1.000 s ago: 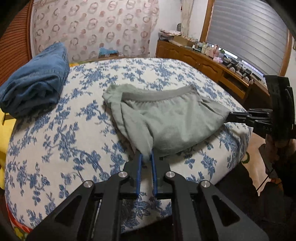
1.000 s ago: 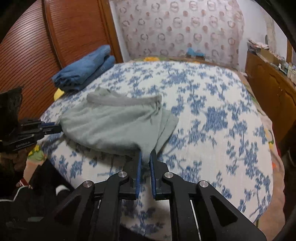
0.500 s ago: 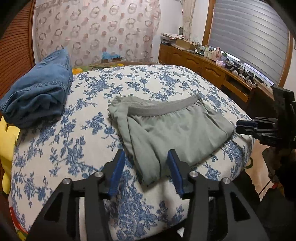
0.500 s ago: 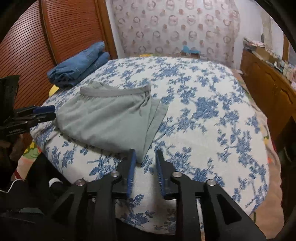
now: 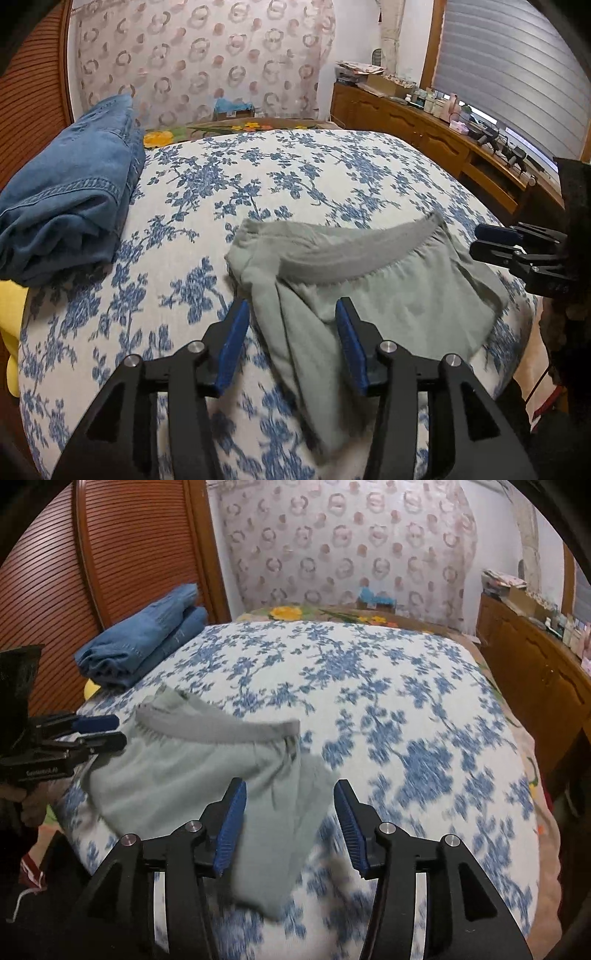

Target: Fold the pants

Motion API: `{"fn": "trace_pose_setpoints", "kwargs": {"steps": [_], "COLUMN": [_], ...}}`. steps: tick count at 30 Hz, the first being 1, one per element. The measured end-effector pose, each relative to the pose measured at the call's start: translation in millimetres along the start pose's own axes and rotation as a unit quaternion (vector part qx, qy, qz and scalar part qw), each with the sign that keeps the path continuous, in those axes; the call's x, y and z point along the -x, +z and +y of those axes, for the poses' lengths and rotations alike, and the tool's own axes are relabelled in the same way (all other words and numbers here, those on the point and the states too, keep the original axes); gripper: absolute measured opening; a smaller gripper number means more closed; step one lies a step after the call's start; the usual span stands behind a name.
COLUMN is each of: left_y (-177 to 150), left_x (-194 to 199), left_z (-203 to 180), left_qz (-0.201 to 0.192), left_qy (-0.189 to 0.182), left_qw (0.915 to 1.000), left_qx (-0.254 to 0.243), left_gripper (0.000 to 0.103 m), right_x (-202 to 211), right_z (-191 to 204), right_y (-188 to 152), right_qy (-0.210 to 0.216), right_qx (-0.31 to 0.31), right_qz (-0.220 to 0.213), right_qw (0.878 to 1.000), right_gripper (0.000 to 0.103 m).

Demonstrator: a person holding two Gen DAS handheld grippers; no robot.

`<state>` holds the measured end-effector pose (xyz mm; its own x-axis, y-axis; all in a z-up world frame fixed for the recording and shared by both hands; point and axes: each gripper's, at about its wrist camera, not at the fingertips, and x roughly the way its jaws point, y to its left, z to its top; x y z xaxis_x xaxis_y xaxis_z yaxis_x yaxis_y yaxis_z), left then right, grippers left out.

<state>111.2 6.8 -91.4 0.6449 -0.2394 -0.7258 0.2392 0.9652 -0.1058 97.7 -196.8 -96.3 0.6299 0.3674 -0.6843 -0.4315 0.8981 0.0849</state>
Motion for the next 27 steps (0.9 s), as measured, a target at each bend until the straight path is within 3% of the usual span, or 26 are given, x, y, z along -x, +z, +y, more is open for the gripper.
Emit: {"fn": "trace_pose_setpoints", "kwargs": {"steps": [9,14,20,27], "left_y": [9,6,4,4], "left_x": [-21,-26,-27,-27], "left_z": [10,11,8,8], "left_qz": [0.012,0.010,0.005,0.003], "left_qy": [0.004,0.003,0.010,0.010], "left_qw": [0.9999,0.9999,0.9999,0.9999], "left_qx": [0.009,0.008,-0.001,-0.002], "left_gripper": [0.048,0.048,0.049,0.049], "right_x": [-36,-52,-56,-58], "right_z": [3,-5,-10,-13], "right_y": [30,29,27,26], "right_qy": [0.002,-0.021,-0.016,-0.017], "right_qx": [0.012,0.001,-0.004,-0.015], "right_qz": [0.013,0.032,0.035,0.037], "right_qw": [1.000,0.999,0.999,0.999], "right_gripper": [0.050,0.050,0.051,0.059]}}
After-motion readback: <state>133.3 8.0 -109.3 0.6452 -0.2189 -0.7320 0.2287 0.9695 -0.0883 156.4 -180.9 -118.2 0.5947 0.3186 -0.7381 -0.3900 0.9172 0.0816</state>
